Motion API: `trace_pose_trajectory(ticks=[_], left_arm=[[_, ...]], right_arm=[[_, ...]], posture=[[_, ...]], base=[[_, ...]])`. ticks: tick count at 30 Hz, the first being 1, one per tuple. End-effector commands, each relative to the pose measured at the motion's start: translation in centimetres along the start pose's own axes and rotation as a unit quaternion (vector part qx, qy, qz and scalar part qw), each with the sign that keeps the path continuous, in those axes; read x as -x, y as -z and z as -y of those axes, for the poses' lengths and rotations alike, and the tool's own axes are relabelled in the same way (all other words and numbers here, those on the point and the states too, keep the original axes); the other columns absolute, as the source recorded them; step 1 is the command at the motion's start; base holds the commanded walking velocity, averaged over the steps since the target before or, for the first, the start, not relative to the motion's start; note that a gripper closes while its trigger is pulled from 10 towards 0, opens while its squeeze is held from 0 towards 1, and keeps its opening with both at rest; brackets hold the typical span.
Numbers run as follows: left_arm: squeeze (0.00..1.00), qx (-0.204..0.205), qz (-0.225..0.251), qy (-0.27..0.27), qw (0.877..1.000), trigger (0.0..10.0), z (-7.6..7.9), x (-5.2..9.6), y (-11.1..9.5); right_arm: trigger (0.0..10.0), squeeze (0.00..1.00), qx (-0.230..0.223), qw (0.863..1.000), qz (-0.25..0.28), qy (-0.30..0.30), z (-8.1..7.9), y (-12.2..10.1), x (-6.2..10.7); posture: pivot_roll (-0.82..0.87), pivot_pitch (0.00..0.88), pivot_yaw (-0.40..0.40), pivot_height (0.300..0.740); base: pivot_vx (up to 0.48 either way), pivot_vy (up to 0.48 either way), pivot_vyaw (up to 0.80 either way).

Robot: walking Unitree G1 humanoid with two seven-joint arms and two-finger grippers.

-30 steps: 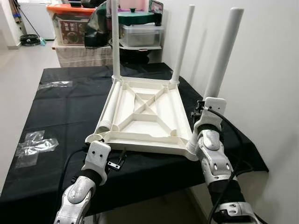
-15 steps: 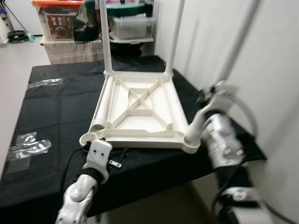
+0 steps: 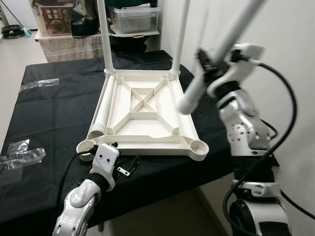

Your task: Building children table

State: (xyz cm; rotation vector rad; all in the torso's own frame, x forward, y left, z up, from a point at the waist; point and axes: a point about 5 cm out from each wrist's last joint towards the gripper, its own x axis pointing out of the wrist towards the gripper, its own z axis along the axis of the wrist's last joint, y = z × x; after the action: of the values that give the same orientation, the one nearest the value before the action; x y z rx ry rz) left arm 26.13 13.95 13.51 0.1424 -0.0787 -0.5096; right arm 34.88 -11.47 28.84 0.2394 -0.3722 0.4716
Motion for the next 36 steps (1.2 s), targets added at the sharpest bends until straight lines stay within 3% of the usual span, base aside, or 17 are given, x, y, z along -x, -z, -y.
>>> trace_pose_trajectory(ticks=[1,2,6,11,14,21,26,30,34,35,36], left_arm=[[0.0,0.003,0.004,0.018,1.0,10.0,0.2,-0.1,-0.2],[0.0,0.004,0.012,0.043,0.999,10.0,0.2,-0.2,-0.8],[0.0,0.003,0.02,0.074,0.997,10.0,0.4,-0.4,-1.4],[0.0,0.001,0.02,0.079,0.997,10.0,0.3,-0.5,-1.5],[0.0,0.001,0.018,0.08,0.997,10.0,-0.1,-0.8,-1.4],[0.0,0.003,0.021,0.091,0.996,10.0,-0.4,-1.6,-1.6],[0.0,0.009,0.024,0.118,0.993,10.0,-0.3,-3.1,-1.9],[0.0,0.004,0.021,0.158,0.987,10.0,0.5,-4.4,-2.2],[0.0,0.003,0.022,0.187,0.982,10.0,1.2,-4.8,-2.4],[0.0,0.003,0.022,0.194,0.981,8.0,1.4,-4.8,-2.4],[0.0,0.003,0.022,0.194,0.981,8.0,1.4,-4.8,-2.4]], right_arm=[[10.0,0.0,0.0,1.0,-0.003,-0.027,-0.8,0.0,0.0],[10.0,0.0,-0.004,0.998,-0.019,-0.054,-2.1,0.9,0.2],[10.0,0.0,-0.015,0.995,-0.037,-0.096,-3.9,1.8,0.6],[10.0,0.0,-0.019,0.99,-0.042,-0.133,-5.0,1.9,1.0],[10.0,0.0,-0.036,0.981,-0.043,-0.183,-6.5,1.6,1.6],[10.0,0.0,-0.045,0.973,-0.055,-0.218,-7.8,2.0,2.6],[10.0,0.0,-0.051,0.965,-0.059,-0.249,-8.9,2.0,3.3],[10.0,0.0,-0.054,0.964,-0.065,-0.252,-9.2,2.1,3.5],[10.0,0.0,-0.054,0.964,-0.069,-0.253,-9.3,2.1,3.7],[10.0,0.0,-0.054,0.964,-0.069,-0.252,-9.4,2.1,3.7],[10.0,0.0,-0.054,0.964,-0.069,-0.252,-9.4,2.1,3.7]], posture=[[0.03,0.0,-0.066,0.74],[0.03,0.0,-0.066,0.74],[0.04,0.0,-0.066,0.74],[0.03,0.0,-0.065,0.74],[0.03,0.0,-0.061,0.74],[0.03,0.0,-0.061,0.74],[0.01,0.0,-0.048,0.74],[0.01,0.0,-0.047,0.74],[0.0,0.0,-0.037,0.74],[0.0,0.0,-0.037,0.74],[0.0,0.0,-0.037,0.74]], base=[[0.0,0.0,0.0],[0.0,0.0,0.0],[0.0,0.0,0.0],[0.0,0.0,0.0],[0.0,0.0,0.0],[0.0,0.0,0.0],[0.0,0.0,0.0],[0.0,0.0,0.0],[0.0,0.0,0.0],[0.0,0.0,0.0],[0.0,0.0,0.0]])
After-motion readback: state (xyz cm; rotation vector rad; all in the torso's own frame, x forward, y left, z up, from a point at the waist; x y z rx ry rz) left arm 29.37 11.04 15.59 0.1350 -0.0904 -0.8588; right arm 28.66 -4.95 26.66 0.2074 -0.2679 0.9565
